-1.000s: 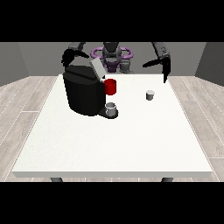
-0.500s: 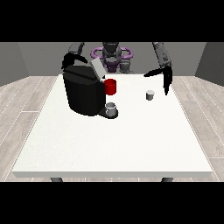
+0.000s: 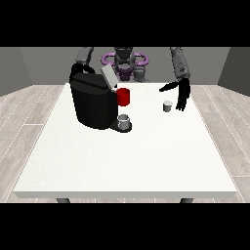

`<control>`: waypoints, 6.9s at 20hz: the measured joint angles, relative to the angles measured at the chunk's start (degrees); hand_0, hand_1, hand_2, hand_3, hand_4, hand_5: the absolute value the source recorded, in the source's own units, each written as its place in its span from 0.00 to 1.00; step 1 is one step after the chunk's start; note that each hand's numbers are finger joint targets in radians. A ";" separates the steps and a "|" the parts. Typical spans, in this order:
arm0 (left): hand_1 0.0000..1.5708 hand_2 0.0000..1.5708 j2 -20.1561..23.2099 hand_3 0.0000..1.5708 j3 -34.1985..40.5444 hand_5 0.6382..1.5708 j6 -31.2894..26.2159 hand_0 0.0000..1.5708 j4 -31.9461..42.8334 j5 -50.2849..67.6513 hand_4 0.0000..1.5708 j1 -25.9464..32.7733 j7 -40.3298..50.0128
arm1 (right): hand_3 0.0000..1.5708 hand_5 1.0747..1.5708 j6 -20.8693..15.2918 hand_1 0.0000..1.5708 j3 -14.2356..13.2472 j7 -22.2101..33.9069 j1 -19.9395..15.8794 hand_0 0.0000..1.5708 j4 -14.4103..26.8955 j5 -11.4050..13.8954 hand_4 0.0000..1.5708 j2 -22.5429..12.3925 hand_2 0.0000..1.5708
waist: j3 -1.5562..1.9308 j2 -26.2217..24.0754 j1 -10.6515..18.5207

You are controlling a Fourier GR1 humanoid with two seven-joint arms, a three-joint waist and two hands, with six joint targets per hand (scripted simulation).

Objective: Insert the coffee pod into the coffee machine and close the lid

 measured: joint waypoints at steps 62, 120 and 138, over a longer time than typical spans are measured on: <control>0.65 0.77 0.96 0.78 -4.78 1.00 2.14 0.65 9.42 -20.67 0.32 -27.28 -2.58 | 0.00 1.00 0.78 0.00 -1.23 -2.40 -5.03 0.00 10.68 -3.25 0.33 0.69 0.00 | 0.03 -3.57 -3.64; 0.72 0.74 0.58 0.64 -1.58 1.00 1.48 0.72 12.58 -24.52 0.29 -39.56 2.40 | 0.00 1.00 -1.15 0.00 -2.16 -0.64 -8.03 0.00 5.77 -2.76 0.21 -0.69 0.00 | 0.12 4.34 -9.11; 0.00 0.00 1.45 0.00 -3.99 1.00 -0.76 0.00 12.44 -27.73 0.00 -39.30 -0.61 | 0.00 1.00 -1.44 0.00 -2.88 -2.06 -8.32 0.00 6.96 -3.10 0.28 -0.66 0.00 | 0.10 4.24 -8.09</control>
